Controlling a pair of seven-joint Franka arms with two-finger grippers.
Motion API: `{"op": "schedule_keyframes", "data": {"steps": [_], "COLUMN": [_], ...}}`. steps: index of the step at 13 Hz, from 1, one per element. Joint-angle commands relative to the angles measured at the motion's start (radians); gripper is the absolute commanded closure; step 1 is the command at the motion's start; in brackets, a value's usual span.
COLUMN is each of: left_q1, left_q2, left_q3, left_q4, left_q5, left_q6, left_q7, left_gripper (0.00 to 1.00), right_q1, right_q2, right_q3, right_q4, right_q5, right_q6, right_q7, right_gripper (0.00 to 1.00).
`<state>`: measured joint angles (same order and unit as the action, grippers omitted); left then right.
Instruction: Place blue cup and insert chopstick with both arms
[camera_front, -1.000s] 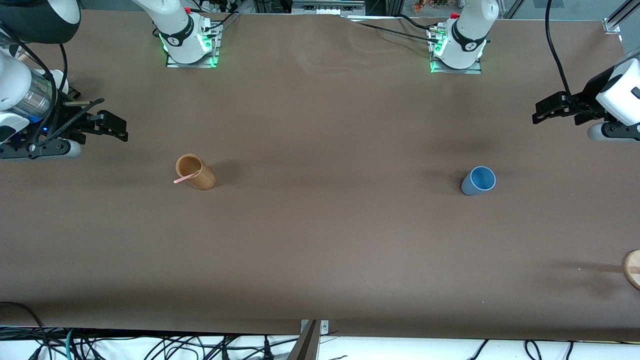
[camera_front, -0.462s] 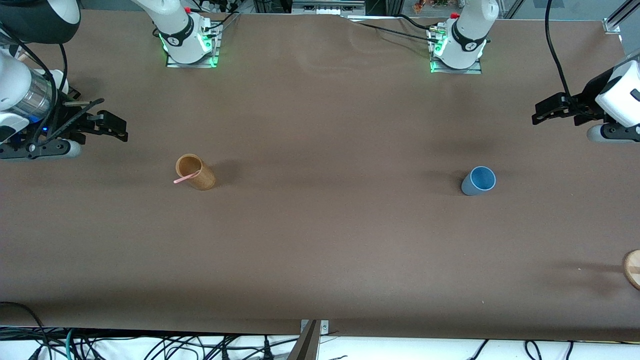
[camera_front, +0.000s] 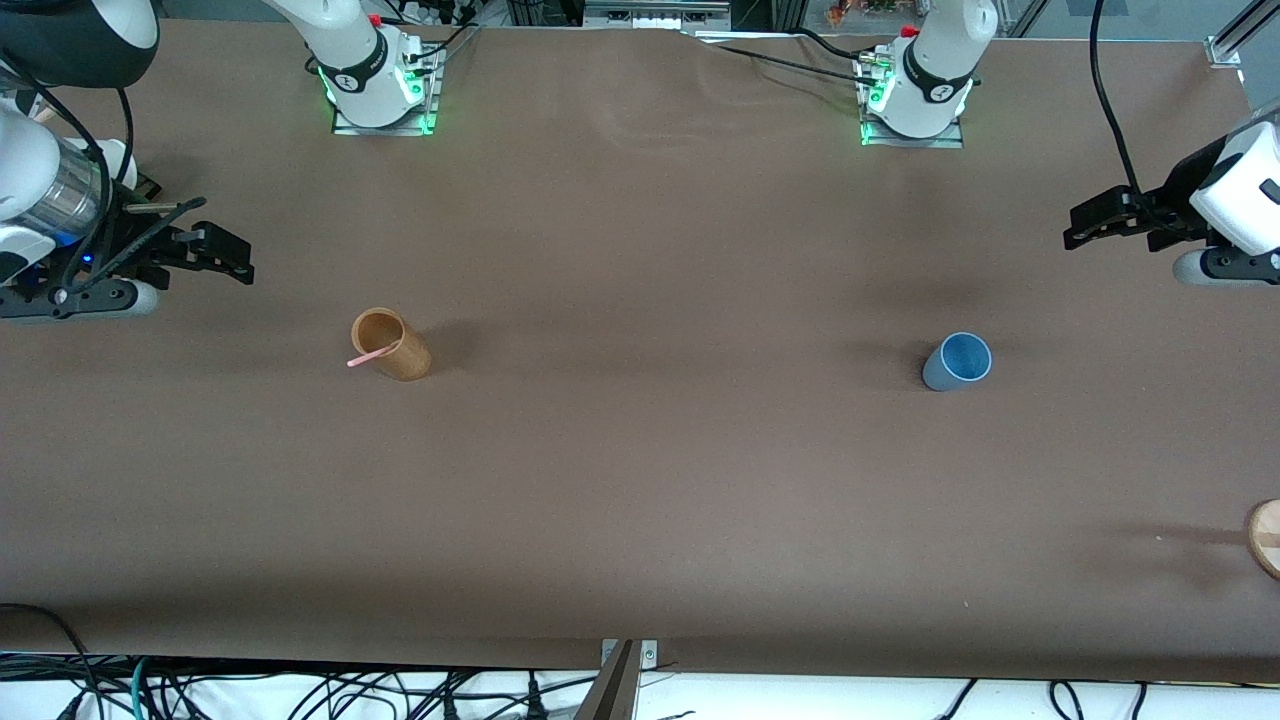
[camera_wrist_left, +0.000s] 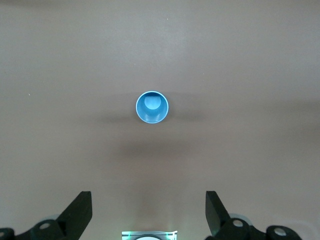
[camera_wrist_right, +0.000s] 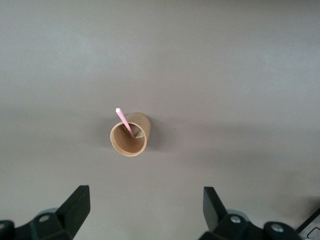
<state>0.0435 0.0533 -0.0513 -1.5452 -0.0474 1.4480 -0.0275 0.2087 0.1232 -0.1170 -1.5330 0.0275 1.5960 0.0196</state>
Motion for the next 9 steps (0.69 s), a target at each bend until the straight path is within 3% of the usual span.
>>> {"op": "schedule_keyframes", "data": {"steps": [1,9], "left_q1": [0.007,0.007], "left_q2": [-0.001,0.014], "left_q3": [-0.001,-0.001], "left_q4": [-0.001,0.005], "left_q5": [-0.012,-0.012], "left_q6": [-0.003,-0.003], "left_q7": [0.024,0.011], "left_gripper": [0.00,0.00], "right_q1": [-0.014,0.007], "right_q2": [-0.010,-0.016], "right_q3": [0.003,0.054], "right_q4": [0.004,-0.001], "right_q5": [-0.001,-0.021], "right_q6": [0.002,0.036], "right_q7": [-0.039,-0.064], "right_gripper": [0.00,0.00]}}
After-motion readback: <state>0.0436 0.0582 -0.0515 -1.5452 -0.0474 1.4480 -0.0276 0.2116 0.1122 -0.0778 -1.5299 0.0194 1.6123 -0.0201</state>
